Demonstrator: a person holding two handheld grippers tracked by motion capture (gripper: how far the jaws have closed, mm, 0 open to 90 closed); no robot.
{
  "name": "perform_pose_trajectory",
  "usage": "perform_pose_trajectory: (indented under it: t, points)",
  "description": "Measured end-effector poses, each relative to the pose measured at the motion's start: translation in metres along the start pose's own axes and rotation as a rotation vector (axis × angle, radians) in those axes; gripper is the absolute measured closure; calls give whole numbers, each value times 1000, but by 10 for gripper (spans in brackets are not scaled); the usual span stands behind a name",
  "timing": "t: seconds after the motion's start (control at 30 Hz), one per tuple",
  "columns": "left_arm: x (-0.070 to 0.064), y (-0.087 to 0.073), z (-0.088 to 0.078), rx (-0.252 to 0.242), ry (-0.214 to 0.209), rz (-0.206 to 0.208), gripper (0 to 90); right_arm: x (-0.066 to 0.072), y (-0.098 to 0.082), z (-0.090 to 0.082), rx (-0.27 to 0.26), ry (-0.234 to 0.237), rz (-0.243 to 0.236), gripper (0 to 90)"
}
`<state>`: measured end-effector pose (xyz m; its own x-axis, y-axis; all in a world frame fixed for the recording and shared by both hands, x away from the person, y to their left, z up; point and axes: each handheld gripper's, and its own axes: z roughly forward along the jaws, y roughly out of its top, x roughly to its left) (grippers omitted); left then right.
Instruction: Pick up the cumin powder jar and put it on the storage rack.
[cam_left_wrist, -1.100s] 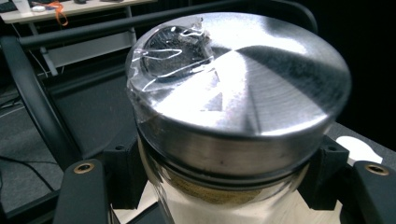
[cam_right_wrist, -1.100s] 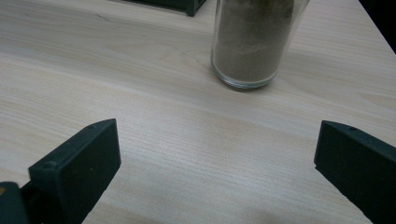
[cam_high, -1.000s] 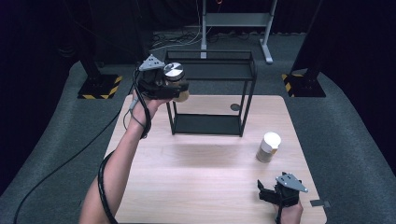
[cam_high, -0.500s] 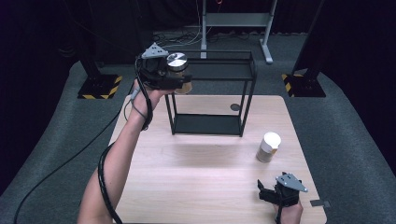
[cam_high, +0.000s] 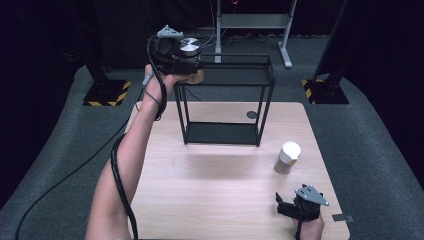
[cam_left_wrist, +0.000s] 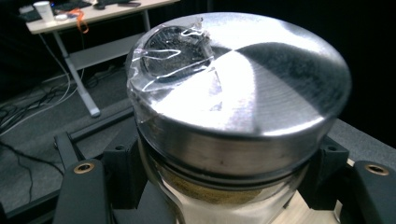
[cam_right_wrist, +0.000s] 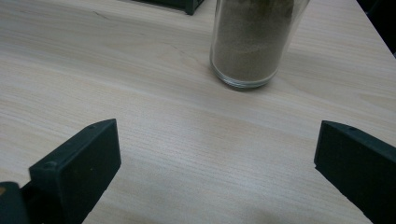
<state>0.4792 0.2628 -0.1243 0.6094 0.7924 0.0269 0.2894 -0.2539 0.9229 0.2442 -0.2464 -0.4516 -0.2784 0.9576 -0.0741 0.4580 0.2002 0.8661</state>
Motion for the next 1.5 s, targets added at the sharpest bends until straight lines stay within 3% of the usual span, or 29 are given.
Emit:
perform_pose_trajectory:
  t: [0.17,0.47,0.63,1.5]
  points:
    - [5,8,13,18,27,-41,305,1,0,0,1,-3,-4,0]
    - [1,17,35,82,95,-49,305,1,2,1,9,-4,-9,0]
    - [1,15,44,96,108,-75,304,3,2,1,9,-8,-14,0]
    - [-7,5,54,50,146,-88,304,1,0,0,1,1,-15,0]
